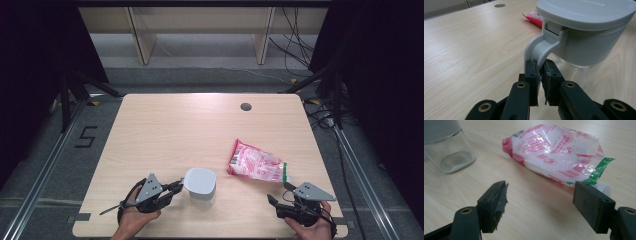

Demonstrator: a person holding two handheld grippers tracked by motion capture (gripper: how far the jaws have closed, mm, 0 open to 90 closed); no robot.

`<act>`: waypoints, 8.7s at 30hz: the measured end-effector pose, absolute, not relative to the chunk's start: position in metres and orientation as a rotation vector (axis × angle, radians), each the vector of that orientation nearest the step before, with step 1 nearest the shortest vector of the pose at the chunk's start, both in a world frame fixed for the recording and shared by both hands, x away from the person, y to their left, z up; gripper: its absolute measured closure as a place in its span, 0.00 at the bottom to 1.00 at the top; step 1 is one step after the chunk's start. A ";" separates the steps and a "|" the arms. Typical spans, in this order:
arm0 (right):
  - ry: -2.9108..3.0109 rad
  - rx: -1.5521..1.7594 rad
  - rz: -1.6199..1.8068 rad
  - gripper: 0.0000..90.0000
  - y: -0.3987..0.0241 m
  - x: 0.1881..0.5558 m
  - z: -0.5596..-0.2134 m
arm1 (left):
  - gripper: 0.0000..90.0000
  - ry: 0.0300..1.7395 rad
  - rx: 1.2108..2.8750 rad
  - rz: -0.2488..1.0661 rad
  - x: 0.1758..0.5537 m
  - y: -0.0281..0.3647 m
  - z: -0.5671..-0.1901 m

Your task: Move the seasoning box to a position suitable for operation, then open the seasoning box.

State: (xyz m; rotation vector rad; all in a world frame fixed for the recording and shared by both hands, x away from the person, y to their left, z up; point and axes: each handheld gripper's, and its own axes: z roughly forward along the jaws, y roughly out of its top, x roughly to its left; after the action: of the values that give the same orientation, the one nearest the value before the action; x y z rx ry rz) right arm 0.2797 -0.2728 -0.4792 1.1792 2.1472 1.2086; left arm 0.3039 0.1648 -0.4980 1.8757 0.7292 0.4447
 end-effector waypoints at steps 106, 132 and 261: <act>2.150 1.175 1.193 0.31 -0.273 0.280 -0.479 | 0.76 0.333 1.900 0.241 0.332 0.153 -0.489; 2.153 1.165 1.174 0.31 -0.273 0.280 -0.479 | 0.75 0.401 1.909 0.326 0.369 0.151 -0.487; 2.212 0.791 1.325 1.00 -0.162 0.346 -0.454 | 0.98 0.658 1.804 0.334 0.380 0.146 -0.449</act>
State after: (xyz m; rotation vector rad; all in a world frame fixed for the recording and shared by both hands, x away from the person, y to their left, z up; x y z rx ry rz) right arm 0.3457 -0.1617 -0.4542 0.7910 2.2120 1.3250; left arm 0.3800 0.1458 -0.4489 1.8044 0.6578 0.3339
